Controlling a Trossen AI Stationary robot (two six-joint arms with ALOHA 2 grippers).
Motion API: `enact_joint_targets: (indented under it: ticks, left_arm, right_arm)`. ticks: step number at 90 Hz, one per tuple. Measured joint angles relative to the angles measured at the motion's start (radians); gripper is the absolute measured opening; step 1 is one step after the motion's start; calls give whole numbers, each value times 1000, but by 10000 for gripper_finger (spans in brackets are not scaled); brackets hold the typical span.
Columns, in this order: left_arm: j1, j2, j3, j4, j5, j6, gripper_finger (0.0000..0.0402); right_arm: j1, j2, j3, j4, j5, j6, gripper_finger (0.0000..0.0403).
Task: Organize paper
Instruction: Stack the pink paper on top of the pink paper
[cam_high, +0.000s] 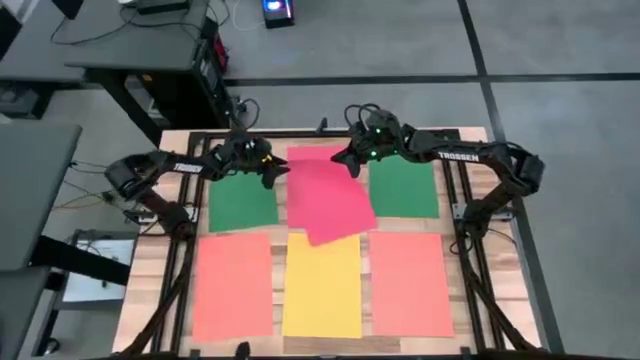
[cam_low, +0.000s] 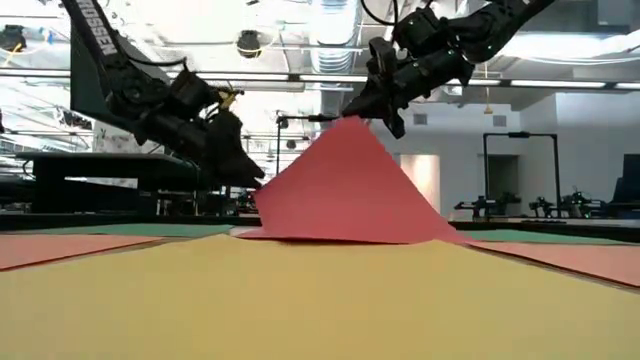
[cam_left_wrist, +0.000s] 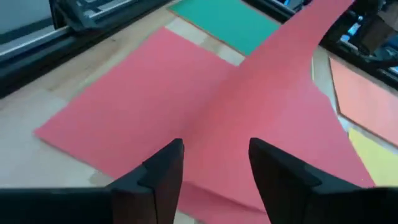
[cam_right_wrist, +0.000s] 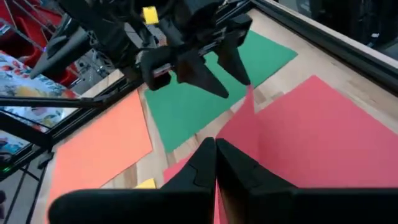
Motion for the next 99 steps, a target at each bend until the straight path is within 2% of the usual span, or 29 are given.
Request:
enact_joint_targets:
  ticks: [30,48,68,79,94,99]
  left_arm:
    - [53,17,0,-4,81,-4,167]
    - [11,17,0,-34,126,12,167]
    - [-27,17,0,-5,124,35,157]
    - [-29,17,0,0,114,35,121]
    - [-25,17,0,-1,81,34,25]
    - [-18,17,0,-1,81,21,9]
  right_arm:
    - [0,0,0,11,-2,-7,0]
    - [0,0,0,28,-2,-7,0]
    - [-3,0,0,28,-2,-7,0]
    - [-14,0,0,27,0,-6,0]
    - [-39,0,0,19,8,1,0]
    - [-50,0,0,15,9,1,0]
